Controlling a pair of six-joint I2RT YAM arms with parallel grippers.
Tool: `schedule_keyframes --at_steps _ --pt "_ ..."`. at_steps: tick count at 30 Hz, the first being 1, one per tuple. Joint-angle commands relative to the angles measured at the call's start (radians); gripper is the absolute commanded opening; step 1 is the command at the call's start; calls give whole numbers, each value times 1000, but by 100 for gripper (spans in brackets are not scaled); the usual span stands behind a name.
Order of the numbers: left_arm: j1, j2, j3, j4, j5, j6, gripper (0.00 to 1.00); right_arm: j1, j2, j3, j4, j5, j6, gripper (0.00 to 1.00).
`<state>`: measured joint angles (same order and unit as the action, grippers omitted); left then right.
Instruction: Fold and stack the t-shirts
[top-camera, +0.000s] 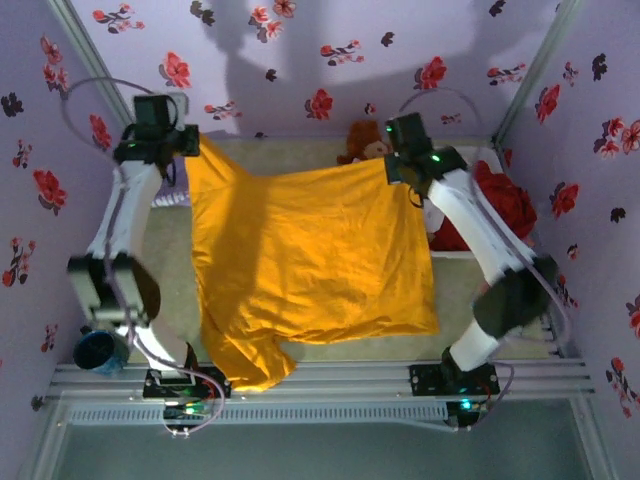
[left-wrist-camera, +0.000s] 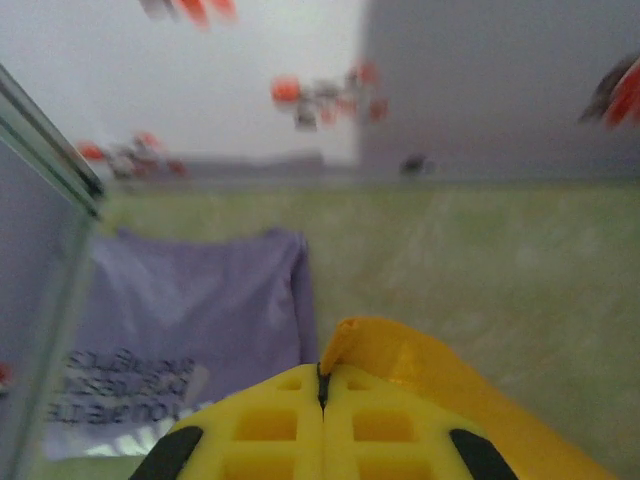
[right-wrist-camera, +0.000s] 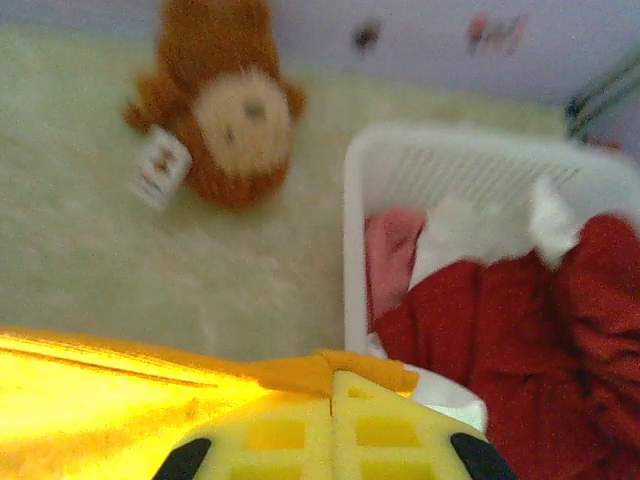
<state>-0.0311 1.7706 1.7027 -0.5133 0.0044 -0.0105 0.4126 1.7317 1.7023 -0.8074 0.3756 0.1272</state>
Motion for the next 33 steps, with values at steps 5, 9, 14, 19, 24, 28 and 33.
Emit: schedule_keyframes --at_steps 5,9,14,19,24,28,33 --pt "-3 458 426 -81 69 27 0 -33 430 397 -221 16 12 0" --pt "-2 682 726 -169 51 23 0 -41 595 609 -275 27 -15 0" --pt "5 747 818 -125 -4 11 0 -56 683 743 -253 45 -47 0" --pt "25 765 867 -51 32 -54 0 -82 733 844 -273 25 -43 26" --pt "30 681 905 -79 63 -131 81 -64 641 909 -370 1 -37 54" --pt "33 543 905 -212 38 -162 84 -34 473 806 -403 14 -14 58" --pt "37 246 686 -508 26 -296 83 29 179 448 -406 -4 116 60"
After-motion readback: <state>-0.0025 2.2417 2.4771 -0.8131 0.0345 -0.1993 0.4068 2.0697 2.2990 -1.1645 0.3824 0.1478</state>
